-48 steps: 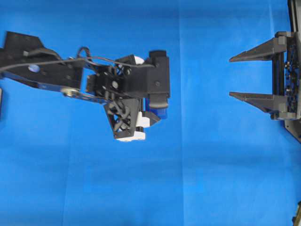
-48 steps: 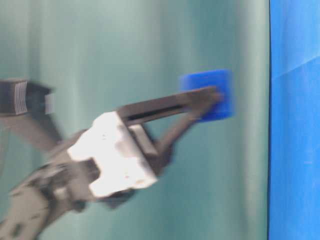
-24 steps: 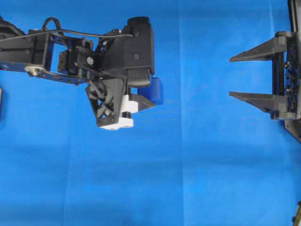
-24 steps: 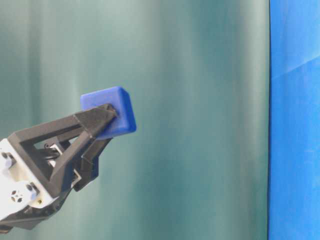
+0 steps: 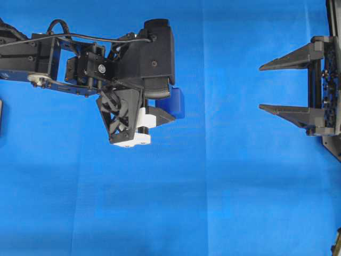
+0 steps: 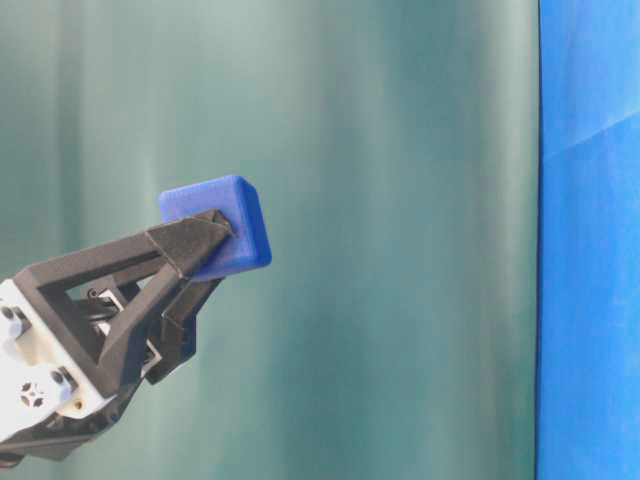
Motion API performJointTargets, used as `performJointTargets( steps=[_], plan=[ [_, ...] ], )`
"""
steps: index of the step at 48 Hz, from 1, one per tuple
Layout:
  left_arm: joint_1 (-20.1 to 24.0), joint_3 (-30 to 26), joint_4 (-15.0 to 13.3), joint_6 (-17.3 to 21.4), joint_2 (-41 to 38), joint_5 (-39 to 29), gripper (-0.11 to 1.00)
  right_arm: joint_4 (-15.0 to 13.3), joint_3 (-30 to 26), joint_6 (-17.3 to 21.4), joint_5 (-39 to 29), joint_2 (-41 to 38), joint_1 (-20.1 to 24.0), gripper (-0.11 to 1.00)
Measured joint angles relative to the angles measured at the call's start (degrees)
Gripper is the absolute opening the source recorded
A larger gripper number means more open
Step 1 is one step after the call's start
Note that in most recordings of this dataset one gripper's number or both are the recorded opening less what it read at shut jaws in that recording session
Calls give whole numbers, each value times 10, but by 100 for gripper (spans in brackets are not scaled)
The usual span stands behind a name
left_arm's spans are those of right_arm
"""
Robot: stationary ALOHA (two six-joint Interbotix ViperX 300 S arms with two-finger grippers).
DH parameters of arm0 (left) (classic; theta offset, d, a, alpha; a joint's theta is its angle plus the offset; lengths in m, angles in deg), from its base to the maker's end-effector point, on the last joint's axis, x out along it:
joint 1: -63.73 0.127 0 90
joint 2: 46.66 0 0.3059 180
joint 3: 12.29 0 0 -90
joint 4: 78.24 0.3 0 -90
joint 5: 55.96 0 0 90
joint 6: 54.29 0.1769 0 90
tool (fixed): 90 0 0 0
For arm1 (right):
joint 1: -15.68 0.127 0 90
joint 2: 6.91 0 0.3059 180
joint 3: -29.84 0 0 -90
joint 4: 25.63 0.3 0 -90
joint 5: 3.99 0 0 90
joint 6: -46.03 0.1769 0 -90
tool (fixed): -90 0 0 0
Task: Handover the blue block to the right arm after grasping it with the left arm, then place it in the designated position.
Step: 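Lift the blue cube with the left gripper and bring it toward center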
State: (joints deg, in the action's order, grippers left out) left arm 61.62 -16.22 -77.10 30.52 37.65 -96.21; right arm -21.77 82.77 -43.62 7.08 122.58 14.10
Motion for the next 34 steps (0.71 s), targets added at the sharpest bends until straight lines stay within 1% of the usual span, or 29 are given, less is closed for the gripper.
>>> performJointTargets(
  steps=[34],
  plan=[
    [0,6,0,0,7,4,49,0,-1,0,-1,-1,0,98]
  ],
)
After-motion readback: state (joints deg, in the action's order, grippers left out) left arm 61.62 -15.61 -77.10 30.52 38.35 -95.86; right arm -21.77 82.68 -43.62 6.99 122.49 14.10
